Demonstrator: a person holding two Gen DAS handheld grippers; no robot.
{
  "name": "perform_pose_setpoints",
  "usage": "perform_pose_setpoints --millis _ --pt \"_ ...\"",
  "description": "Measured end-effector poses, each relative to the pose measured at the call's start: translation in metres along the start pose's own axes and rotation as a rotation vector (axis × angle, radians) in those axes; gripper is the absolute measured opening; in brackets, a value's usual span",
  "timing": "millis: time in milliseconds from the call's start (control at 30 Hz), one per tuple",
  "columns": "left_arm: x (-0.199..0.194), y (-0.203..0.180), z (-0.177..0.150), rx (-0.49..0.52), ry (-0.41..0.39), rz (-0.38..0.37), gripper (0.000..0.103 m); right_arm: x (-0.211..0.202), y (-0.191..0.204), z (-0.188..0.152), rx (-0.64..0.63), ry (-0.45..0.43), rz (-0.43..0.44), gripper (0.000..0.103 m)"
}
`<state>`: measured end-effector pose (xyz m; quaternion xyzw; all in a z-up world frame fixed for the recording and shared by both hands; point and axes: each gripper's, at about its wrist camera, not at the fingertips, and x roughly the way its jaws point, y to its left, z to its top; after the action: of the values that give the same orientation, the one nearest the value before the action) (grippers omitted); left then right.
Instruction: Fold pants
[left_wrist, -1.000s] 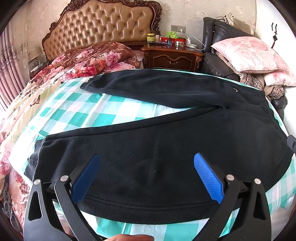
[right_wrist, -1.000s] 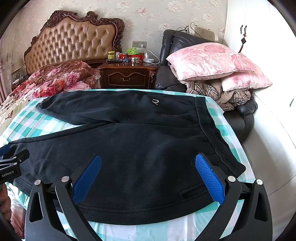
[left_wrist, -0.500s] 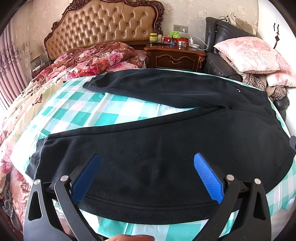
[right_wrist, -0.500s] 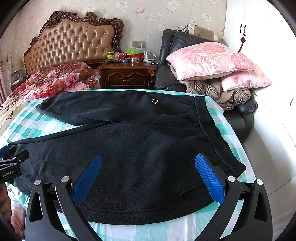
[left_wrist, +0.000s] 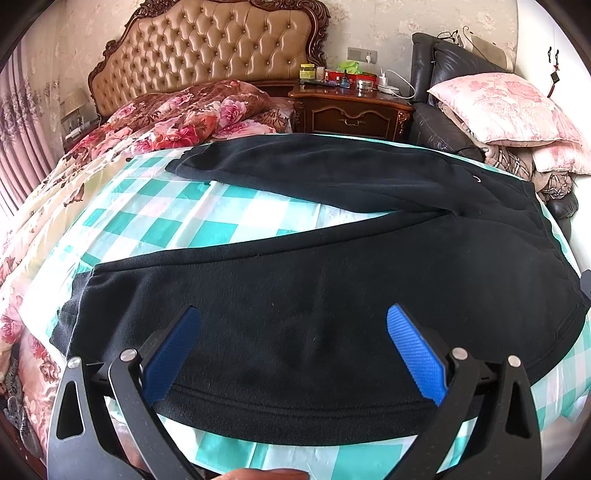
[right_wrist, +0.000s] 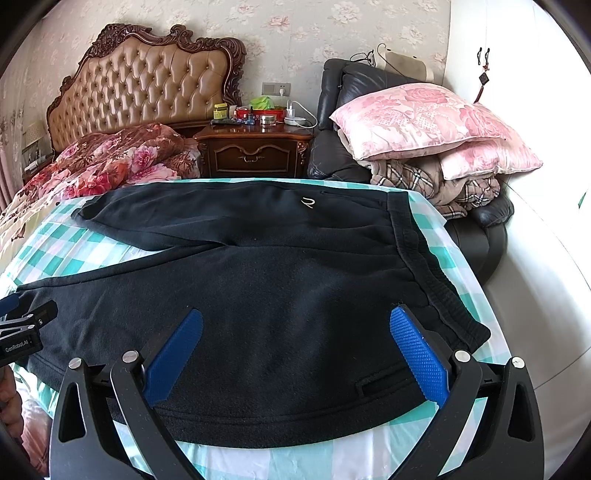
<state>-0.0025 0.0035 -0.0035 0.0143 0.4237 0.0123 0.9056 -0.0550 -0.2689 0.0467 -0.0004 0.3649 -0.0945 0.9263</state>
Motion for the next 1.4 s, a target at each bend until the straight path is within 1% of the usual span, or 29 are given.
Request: perform_pose_setpoints --millis 900,1200,1400 --pt "0.0005 -0.0015 -0.0008 0.001 0.001 -0.002 0.101 -0.0017 -0.0026 -0.0004 0.006 -0.002 0.001 0.099" --pt "0.002 -0.0028 -0.0007 0.008 0.014 -0.001 0.101 -0.0014 -0.0027 -0.0005 0.007 -0.001 0.001 0.099" --pt "0.0009 -0.0012 0.0046 0.054 0.001 0.011 0.101 0.0025 -0.0042 0.0004 -0.004 0.008 0.018 0.099"
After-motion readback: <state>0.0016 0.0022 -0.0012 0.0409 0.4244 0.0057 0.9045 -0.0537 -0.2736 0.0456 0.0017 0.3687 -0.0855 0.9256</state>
